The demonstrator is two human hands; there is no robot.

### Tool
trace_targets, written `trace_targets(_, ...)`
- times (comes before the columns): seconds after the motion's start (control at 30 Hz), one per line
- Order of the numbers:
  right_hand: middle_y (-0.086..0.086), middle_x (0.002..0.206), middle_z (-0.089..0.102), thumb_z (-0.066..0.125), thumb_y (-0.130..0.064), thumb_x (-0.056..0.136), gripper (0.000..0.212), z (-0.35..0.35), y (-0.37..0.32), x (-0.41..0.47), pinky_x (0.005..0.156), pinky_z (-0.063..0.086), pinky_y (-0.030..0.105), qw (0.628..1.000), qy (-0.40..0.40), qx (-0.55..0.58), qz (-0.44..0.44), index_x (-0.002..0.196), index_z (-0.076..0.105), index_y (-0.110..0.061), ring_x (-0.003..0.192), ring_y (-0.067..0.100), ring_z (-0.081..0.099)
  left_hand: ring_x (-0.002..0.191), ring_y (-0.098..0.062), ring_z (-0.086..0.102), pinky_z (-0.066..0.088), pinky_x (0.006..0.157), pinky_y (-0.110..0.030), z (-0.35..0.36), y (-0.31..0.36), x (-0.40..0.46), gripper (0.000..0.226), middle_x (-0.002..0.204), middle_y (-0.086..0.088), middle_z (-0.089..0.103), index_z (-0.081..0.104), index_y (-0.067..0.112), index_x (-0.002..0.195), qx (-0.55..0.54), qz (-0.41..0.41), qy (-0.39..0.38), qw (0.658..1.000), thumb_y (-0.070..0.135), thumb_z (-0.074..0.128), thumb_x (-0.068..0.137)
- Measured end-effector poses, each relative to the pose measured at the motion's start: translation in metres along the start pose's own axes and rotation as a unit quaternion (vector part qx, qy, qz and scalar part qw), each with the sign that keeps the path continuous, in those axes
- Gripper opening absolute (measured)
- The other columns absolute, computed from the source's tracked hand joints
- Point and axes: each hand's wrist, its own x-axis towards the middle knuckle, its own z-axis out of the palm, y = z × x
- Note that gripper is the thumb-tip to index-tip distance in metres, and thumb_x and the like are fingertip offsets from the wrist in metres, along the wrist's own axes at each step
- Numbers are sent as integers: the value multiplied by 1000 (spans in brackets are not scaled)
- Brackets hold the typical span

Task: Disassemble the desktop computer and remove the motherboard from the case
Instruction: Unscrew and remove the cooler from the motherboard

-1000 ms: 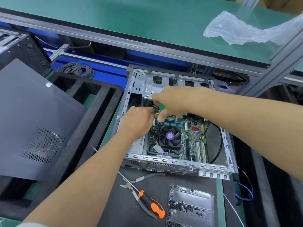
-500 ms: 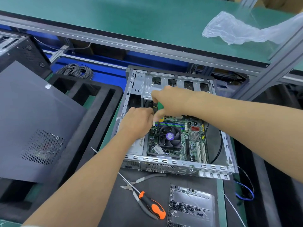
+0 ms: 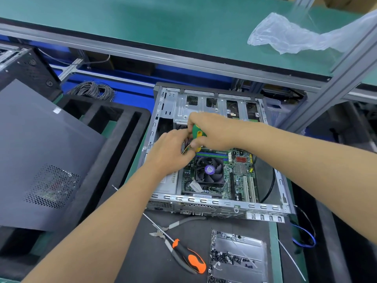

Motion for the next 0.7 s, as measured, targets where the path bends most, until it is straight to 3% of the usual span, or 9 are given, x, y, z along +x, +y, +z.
trace_targets(0.1, 1, 107, 38, 42, -38, 101, 18, 5, -6, -1, 86, 40, 42, 998, 2, 18, 57, 107, 44, -22, 102, 25, 43, 72, -2, 49, 36, 66, -27, 0, -1, -2, 21, 83, 14, 56, 62, 22, 101, -36, 3, 0, 999, 36, 67, 87)
trace_targets(0.2, 8, 111, 42, 38, -34, 102, 25, 4, -9, 2, 90, 44, 47, 995, 18, -68, 67, 114, 47, -14, 104, 32, 48, 72, 4, 53, 38, 65, -26, -2, 2, -2, 16, 79, 18, 60, 61, 29, 92, -121, -43, -18, 992, 33, 74, 84)
trace_targets(0.33, 15, 109, 53, 51, -38, 96, 34, 5, -13, 6, 71, 43, 38, 990, 91, -86, 65, 114, 52, -9, 94, 35, 52, 82, -29, 64, 51, 81, -43, -2, 7, 2, 26, 83, -5, 72, 63, 36, 83, -221, -85, 7, 972, 14, 76, 82)
trace_targets(0.4, 13, 101, 53, 57, -40, 94, 36, 9, -14, 6, 65, 38, 36, 986, 137, -66, 73, 112, 53, -9, 88, 33, 50, 85, -33, 65, 51, 84, -47, -2, 5, 3, 21, 86, -9, 73, 68, 30, 88, -234, -99, 7, 967, 11, 75, 82)
trace_targets(0.53, 6, 94, 51, 70, -47, 85, 36, 25, -8, 2, 72, 47, 38, 971, 220, 36, 85, 98, 60, -15, 87, 30, 56, 80, -24, 64, 53, 78, -43, 0, -1, 7, 20, 84, -6, 69, 66, 13, 96, -215, -112, -2, 970, 18, 78, 80)
trace_targets(0.6, 0, 91, 57, 77, -54, 74, 44, 34, -8, -4, 72, 48, 36, 942, 277, 151, 113, 97, 62, -20, 86, 21, 56, 72, -16, 61, 52, 68, -36, 2, 2, 9, 27, 77, 1, 66, 62, 11, 94, -184, -122, 8, 975, 24, 79, 78)
trace_targets(0.7, -2, 88, 63, 82, -46, 72, 40, 45, -8, -11, 75, 52, 38, 902, 330, 251, 117, 92, 62, -18, 83, 16, 59, 71, -7, 62, 49, 61, -22, 4, 4, 9, 32, 76, 6, 66, 59, 10, 90, -176, -122, 26, 976, 27, 80, 74)
